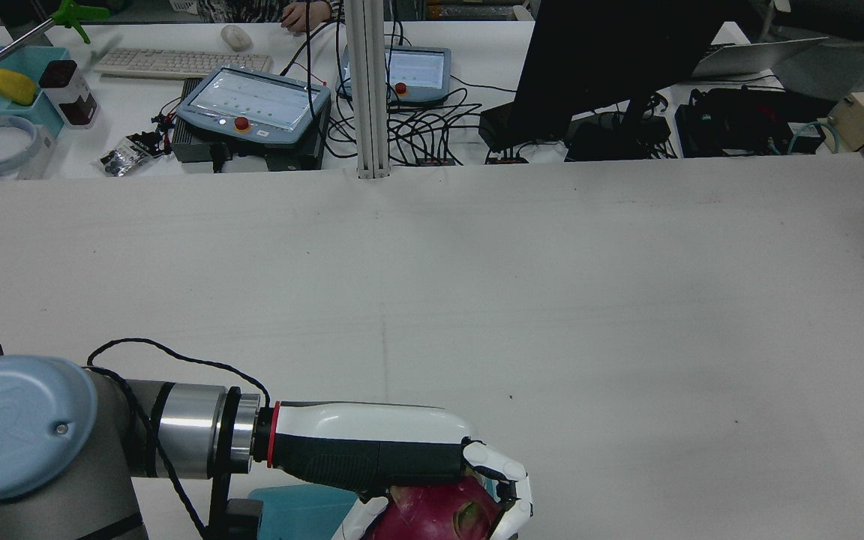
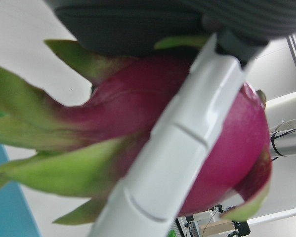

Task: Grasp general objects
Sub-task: 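Lower the dragon fruit into the blue tray and open the left hand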

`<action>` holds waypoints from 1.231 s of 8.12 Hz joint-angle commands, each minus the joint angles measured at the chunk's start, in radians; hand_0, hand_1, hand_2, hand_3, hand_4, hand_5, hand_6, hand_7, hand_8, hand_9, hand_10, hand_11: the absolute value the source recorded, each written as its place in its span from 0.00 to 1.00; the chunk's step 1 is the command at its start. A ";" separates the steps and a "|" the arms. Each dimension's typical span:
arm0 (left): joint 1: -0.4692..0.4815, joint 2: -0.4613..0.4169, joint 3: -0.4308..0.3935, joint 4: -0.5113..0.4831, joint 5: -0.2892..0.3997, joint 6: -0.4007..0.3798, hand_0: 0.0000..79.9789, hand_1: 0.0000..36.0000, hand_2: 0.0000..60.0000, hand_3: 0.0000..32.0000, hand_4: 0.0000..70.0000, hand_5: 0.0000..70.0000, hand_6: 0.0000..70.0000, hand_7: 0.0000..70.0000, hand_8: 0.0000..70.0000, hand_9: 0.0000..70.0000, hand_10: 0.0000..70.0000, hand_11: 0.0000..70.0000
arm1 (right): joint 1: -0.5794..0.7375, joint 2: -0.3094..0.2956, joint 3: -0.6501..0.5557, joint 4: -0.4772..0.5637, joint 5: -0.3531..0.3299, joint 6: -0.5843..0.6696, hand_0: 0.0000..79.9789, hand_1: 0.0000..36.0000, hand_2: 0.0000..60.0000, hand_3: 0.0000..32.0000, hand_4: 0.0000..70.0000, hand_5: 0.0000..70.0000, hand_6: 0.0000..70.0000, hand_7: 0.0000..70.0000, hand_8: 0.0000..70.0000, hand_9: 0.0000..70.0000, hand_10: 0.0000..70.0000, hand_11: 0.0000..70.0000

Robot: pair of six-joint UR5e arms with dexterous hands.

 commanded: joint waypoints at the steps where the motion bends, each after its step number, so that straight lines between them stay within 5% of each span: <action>1: 0.029 0.042 -0.005 0.001 -0.007 0.015 1.00 1.00 0.41 0.00 0.70 1.00 0.64 1.00 0.50 0.72 0.42 0.66 | 0.000 0.000 0.000 0.000 -0.001 0.000 0.00 0.00 0.00 0.00 0.00 0.00 0.00 0.00 0.00 0.00 0.00 0.00; 2: 0.038 0.066 -0.007 0.001 -0.008 0.023 1.00 1.00 0.13 0.28 0.09 1.00 0.17 0.36 0.12 0.20 0.16 0.30 | 0.000 0.000 0.000 0.000 0.001 0.000 0.00 0.00 0.00 0.00 0.00 0.00 0.00 0.00 0.00 0.00 0.00 0.00; 3: 0.035 0.075 -0.010 -0.002 -0.010 0.026 1.00 1.00 0.00 0.62 0.00 1.00 0.05 0.16 0.03 0.07 0.09 0.20 | 0.001 0.000 0.000 0.000 0.001 0.000 0.00 0.00 0.00 0.00 0.00 0.00 0.00 0.00 0.00 0.00 0.00 0.00; 5: 0.033 0.121 -0.043 -0.020 -0.019 0.032 1.00 0.97 0.00 0.74 0.00 0.82 0.01 0.13 0.01 0.04 0.04 0.13 | 0.001 0.000 0.000 0.000 0.001 0.000 0.00 0.00 0.00 0.00 0.00 0.00 0.00 0.00 0.00 0.00 0.00 0.00; 6: 0.035 0.156 -0.050 -0.043 -0.019 0.032 1.00 0.95 0.00 0.72 0.00 0.76 0.00 0.12 0.01 0.04 0.04 0.12 | 0.001 0.000 0.000 0.000 -0.001 0.000 0.00 0.00 0.00 0.00 0.00 0.00 0.00 0.00 0.00 0.00 0.00 0.00; 8: 0.017 0.174 -0.062 -0.045 -0.016 0.026 1.00 0.93 0.00 0.76 0.00 0.72 0.00 0.11 0.01 0.03 0.03 0.10 | 0.001 0.000 0.000 0.000 0.001 0.000 0.00 0.00 0.00 0.00 0.00 0.00 0.00 0.00 0.00 0.00 0.00 0.00; 10: -0.187 0.226 -0.057 -0.051 -0.007 0.006 1.00 0.93 0.00 0.80 0.00 0.72 0.00 0.11 0.00 0.02 0.03 0.10 | 0.000 0.000 0.000 0.000 -0.001 0.000 0.00 0.00 0.00 0.00 0.00 0.00 0.00 0.00 0.00 0.00 0.00 0.00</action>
